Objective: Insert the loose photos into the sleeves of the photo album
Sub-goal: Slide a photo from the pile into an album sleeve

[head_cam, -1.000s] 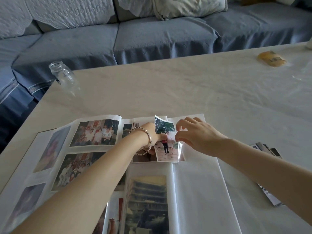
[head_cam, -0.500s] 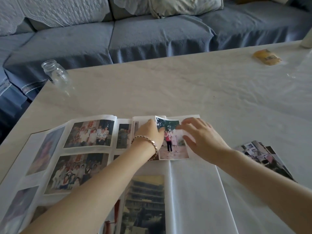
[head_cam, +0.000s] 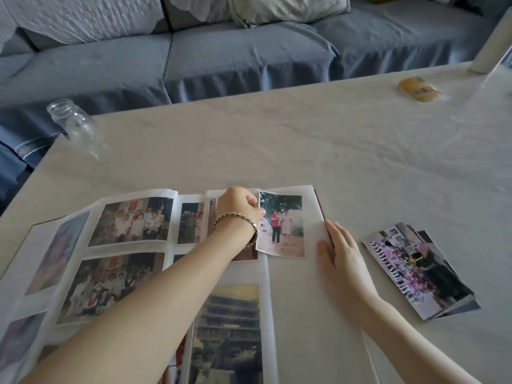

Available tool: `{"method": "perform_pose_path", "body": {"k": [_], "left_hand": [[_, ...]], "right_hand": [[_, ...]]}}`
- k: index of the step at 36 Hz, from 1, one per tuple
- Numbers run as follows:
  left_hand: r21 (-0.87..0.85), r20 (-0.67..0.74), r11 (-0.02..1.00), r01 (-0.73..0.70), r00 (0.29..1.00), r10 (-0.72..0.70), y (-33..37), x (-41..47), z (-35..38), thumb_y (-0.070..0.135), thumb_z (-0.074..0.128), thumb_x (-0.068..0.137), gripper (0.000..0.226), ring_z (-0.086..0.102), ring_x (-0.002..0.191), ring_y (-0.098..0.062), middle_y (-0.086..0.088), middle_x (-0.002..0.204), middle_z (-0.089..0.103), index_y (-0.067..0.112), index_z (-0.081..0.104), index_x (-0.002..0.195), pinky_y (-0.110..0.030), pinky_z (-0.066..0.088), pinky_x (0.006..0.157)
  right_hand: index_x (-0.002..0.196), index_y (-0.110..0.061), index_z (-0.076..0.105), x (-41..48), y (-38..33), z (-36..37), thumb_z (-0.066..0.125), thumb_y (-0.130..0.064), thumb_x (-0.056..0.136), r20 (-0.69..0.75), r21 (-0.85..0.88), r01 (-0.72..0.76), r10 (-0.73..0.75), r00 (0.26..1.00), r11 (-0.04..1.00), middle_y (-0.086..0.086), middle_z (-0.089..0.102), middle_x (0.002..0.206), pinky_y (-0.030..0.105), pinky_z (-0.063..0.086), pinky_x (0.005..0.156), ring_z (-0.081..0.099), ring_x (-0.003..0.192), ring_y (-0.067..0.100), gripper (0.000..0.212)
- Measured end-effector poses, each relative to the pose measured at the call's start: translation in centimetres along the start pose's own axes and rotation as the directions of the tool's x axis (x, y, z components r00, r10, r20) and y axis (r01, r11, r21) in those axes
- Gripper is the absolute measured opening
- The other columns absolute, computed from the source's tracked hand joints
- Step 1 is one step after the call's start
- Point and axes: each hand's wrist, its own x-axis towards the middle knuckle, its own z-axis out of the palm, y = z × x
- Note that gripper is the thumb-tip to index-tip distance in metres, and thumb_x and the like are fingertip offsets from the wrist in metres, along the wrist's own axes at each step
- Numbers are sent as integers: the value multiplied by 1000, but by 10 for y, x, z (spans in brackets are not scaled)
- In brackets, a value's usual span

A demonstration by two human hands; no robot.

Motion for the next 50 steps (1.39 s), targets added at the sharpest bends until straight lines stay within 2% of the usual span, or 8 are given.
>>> {"method": "perform_pose_path", "body": {"k": [16, 21, 24, 27, 32, 37, 45, 50], "left_hand": [[-54, 112, 998, 17, 994, -11, -2, -5, 14, 14, 67, 85, 15, 67, 73, -28, -12, 77, 69, 14, 63, 70, -36, 57, 76], [23, 230, 997, 79, 970, -82, 5, -12, 15, 27, 77, 76, 44, 38, 74, -19, -2, 75, 42, 23, 36, 61, -23, 31, 67], [-58, 276, 982, 182, 948, -160, 6, -15, 14, 21, 83, 69, 32, 52, 79, -25, -2, 91, 54, 21, 53, 79, -23, 44, 77], [-58, 280, 976, 210, 942, -186, 7, -15, 14, 22, 86, 65, 65, 60, 106, -26, -7, 118, 60, 10, 56, 121, -33, 48, 95], [77, 188, 991, 110, 975, -123, 13, -16, 8, 22, 80, 73, 65, 53, 117, -23, -5, 130, 51, 10, 47, 128, -27, 42, 94], [166, 229, 985, 53, 969, -90, 16, -18, -1, 23, 80, 73, 39, 64, 101, -27, 1, 96, 60, 12, 55, 102, -37, 52, 88], [111, 278, 992, 56, 957, -85, 9, -18, 2, 17, 82, 70, 45, 67, 84, -24, -5, 96, 64, 14, 55, 107, -37, 56, 82], [45, 414, 991, 128, 900, -135, 12, -19, 1, 4, 74, 77, 49, 58, 51, -16, -6, 75, 64, 17, 45, 115, -21, 49, 48]], "right_hand": [[141, -13, 37, 1, 0, 2, 42, -22, 97, -25, -10, 6, -6, 1000, 1000, -2, 37, 145, 22, 19, 109, 28, 135, 12, 45], [141, -14, 37, 1, 1, 3, 43, -24, 97, -37, -15, 11, -11, 999, 1000, -3, 38, 145, 21, 19, 108, 29, 134, 11, 46], [141, -15, 38, 1, 3, 3, 43, -25, 97, -38, -18, 19, -19, 999, 1000, -4, 39, 144, 20, 20, 106, 30, 133, 10, 46], [139, -15, 40, 2, 5, 4, 44, -24, 96, -48, -16, 27, -27, 998, 1000, -3, 42, 142, 22, 22, 106, 32, 131, 11, 44], [139, -15, 40, 3, 5, 4, 44, -25, 96, -55, -11, 30, -31, 998, 999, -3, 42, 141, 22, 22, 106, 33, 131, 11, 44], [138, -14, 41, 3, 5, 4, 45, -25, 96, -64, -4, 30, -30, 997, 1000, -3, 44, 140, 21, 23, 104, 35, 129, 12, 44], [138, -13, 42, 3, 5, 4, 46, -21, 95, -69, -2, 41, -41, 997, 999, -1, 45, 139, 24, 26, 105, 35, 129, 13, 43], [136, -14, 45, 3, 6, 5, 45, -21, 95, -82, 13, 47, -45, 996, 999, -2, 47, 136, 24, 28, 103, 38, 126, 12, 41]]}}
